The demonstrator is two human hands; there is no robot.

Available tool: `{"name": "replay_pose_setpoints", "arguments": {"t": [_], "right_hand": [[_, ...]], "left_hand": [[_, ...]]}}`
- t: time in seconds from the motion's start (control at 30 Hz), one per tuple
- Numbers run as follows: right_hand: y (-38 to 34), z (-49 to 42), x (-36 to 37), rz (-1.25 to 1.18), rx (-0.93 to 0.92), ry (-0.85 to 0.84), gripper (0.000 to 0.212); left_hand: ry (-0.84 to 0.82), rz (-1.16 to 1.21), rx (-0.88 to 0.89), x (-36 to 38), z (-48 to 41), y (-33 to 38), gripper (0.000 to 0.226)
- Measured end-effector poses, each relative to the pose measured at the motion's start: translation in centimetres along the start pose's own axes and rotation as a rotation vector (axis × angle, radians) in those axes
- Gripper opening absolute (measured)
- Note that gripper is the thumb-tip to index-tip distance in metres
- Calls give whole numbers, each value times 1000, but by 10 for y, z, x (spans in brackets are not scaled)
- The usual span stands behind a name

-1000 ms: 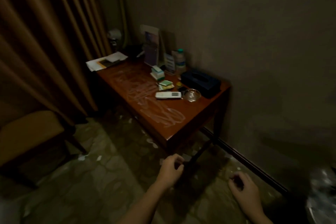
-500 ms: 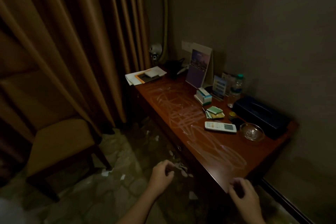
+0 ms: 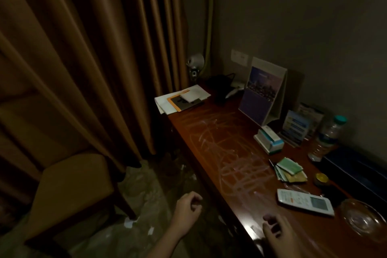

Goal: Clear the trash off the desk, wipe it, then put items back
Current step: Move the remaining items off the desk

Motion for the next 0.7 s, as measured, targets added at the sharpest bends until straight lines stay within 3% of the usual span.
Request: {"name": "replay_pose_setpoints", "arguments": {"t": [0.07, 0.17, 0.27, 0.37, 0.53, 0.7], "right_hand": [[-17, -29, 16, -76, -1, 92, 34], [-32, -59, 51, -158, 27, 47, 20], [-34, -85, 69, -171, 99, 120, 18], [-35, -100, 81, -140, 193, 195, 30], [-52, -117, 101, -130, 324, 241, 15], [-41, -132, 82, -90, 448, 382, 7]], "left_hand": [[10, 13, 13, -12, -35, -3, 18], [-25, -30, 52, -19, -85, -16, 11], [-93, -33, 94, -17, -135, -27, 12], [-181, -46, 177, -17, -183, -27, 13], [-341, -113, 378, -17, -247, -9, 20], [-388, -78, 502, 4, -275, 29, 46]]}}
Point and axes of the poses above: each hand's wrist, its own z-axis away from the middle knuckle, its own x-axis out of the palm, y = z × x, the point moved 4 cm from there along -z, towards the middle knuckle, and after that the axes turned 12 degrees about -z, right-handed, at the moved point
